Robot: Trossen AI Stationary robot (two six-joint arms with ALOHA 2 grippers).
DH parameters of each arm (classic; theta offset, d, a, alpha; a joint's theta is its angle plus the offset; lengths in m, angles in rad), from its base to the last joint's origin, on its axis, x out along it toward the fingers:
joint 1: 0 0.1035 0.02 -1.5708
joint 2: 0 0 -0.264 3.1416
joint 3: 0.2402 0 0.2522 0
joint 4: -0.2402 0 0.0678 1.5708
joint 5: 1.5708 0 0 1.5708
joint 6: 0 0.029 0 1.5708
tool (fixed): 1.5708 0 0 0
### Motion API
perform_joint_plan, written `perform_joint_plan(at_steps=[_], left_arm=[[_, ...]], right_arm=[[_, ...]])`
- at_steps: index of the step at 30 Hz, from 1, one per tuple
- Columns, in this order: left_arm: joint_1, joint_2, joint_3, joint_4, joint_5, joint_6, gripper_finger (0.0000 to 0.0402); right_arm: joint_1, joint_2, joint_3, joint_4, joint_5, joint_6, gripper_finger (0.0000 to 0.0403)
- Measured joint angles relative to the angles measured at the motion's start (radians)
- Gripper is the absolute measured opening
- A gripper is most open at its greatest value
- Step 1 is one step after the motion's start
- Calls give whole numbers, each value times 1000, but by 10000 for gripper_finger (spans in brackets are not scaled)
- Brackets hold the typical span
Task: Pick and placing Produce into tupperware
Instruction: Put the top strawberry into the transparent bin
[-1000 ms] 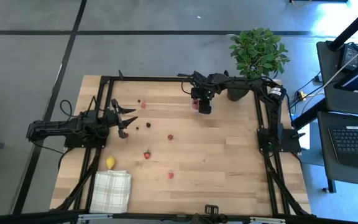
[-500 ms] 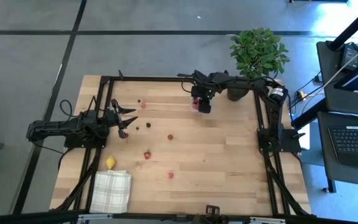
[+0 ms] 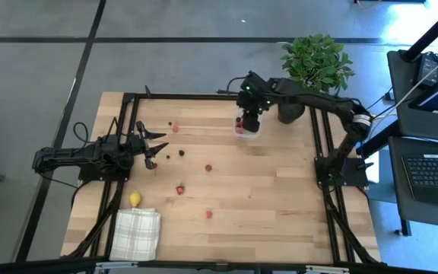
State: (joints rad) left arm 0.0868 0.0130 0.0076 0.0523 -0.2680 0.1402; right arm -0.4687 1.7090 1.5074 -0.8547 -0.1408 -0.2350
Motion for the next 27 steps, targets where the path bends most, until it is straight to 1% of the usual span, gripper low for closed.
perform_joint_plan(at_steps=[2, 5, 7, 9, 13, 16, 18, 19, 23, 25, 27], left_arm=[[0, 0, 0, 0, 0, 0, 157], [0, 0, 0, 0, 0, 0, 157], [0, 0, 0, 0, 0, 0, 157], [0, 0, 0, 0, 0, 0, 157], [0, 0, 0, 0, 0, 0, 157], [0, 0, 0, 0, 0, 0, 157], [0, 0, 0, 0, 0, 0, 157], [0, 0, 0, 0, 0, 0, 157], [0, 0, 0, 0, 0, 0, 157], [0, 0, 0, 0, 0, 0, 157], [0, 0, 0, 0, 0, 0, 157]], right_arm=[[29, -42, -13, 12, -98, 27, 148], [87, -97, -69, 112, -213, 50, 148], [131, -117, -123, 216, -244, 65, 148], [174, -123, -181, 335, -247, 81, 148], [244, -114, -329, 602, -245, 82, 148], [284, -97, -447, 821, -244, 128, 148], [308, -84, -513, 956, -219, 159, 148], [320, -76, -540, 1014, -187, 177, 148], [363, -39, -612, 1140, -51, 190, 148], [381, -16, -624, 1177, -19, 203, 148], [396, 13, -628, 1215, -8, 227, 148]])
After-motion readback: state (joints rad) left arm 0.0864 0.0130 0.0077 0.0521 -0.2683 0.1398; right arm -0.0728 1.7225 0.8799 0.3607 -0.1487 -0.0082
